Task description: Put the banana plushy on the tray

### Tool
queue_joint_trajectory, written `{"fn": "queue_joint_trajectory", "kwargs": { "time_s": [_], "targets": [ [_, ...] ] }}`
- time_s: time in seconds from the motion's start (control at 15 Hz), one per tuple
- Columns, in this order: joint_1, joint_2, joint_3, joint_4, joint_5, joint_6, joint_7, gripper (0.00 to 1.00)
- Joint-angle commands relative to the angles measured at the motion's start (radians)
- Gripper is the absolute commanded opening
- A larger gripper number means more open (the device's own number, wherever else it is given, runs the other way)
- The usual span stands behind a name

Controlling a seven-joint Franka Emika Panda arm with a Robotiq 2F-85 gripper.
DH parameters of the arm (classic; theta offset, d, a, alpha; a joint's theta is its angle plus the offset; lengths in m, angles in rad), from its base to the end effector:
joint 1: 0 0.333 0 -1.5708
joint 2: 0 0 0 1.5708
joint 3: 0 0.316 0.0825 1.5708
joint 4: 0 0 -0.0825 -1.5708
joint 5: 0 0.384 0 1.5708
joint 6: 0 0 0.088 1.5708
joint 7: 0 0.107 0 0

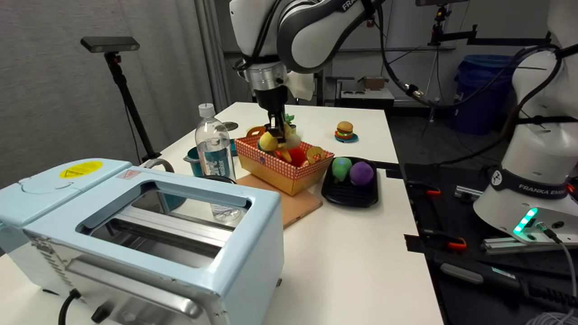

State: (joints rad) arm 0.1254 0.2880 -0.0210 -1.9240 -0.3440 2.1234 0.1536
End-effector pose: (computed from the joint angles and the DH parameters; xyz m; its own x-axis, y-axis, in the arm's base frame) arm 0.6039 0.0486 0.3368 0.9883 0.1351 -0.0706 0.1499 -0.9452 0.2901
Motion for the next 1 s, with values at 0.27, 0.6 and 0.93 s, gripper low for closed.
{"fn": "queue_joint_trajectory", "kwargs": {
  "time_s": [0.27, 0.6, 0.93],
  "targets": [
    [-0.013, -0.104, -0.002, -0.100, -0.025, 0.084, 0.078, 0.03],
    [-0.018, -0.180, 0.000, -0.199, -0.028, 0.147, 0.123, 0.03],
    [-0.044, -0.287, -0.005, -0.334, -0.016, 0.240, 0.186, 0.03]
  ]
}}
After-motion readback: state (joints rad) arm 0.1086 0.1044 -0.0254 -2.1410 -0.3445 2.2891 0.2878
